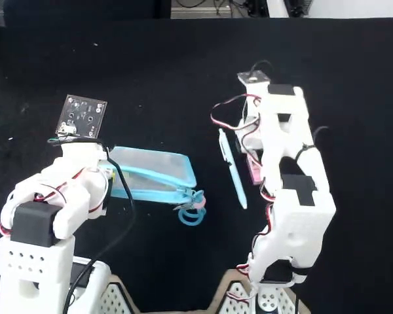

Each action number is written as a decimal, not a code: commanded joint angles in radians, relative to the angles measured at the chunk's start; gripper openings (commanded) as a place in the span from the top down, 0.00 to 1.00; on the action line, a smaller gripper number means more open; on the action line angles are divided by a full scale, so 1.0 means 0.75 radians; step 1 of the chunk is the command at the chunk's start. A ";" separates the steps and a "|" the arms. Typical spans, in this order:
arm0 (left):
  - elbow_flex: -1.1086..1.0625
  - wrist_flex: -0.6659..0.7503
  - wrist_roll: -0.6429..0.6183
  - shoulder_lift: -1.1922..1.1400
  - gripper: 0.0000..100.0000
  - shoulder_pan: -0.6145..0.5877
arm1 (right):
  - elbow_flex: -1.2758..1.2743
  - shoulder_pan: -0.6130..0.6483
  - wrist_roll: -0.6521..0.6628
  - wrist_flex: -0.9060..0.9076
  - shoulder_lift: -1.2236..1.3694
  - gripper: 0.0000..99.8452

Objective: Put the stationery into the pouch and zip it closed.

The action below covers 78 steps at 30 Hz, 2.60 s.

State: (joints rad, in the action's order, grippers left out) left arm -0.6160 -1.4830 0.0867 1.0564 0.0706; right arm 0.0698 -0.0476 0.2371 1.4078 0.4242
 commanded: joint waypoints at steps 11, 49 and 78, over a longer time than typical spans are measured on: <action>-0.019 0.012 0.008 -0.008 0.97 -0.003 | 0.308 -0.045 0.018 0.178 0.216 0.87; -0.019 0.012 0.008 -0.008 0.97 -0.003 | -0.220 -0.016 -0.035 0.260 -0.905 0.99; -0.019 0.012 0.008 -0.008 0.97 -0.003 | -1.014 1.326 -0.207 -0.630 -2.376 0.99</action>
State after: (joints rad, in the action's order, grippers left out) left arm -0.6160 -1.4830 0.0867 1.0564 0.0706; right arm -0.5685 0.8746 0.0821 1.0963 -1.3326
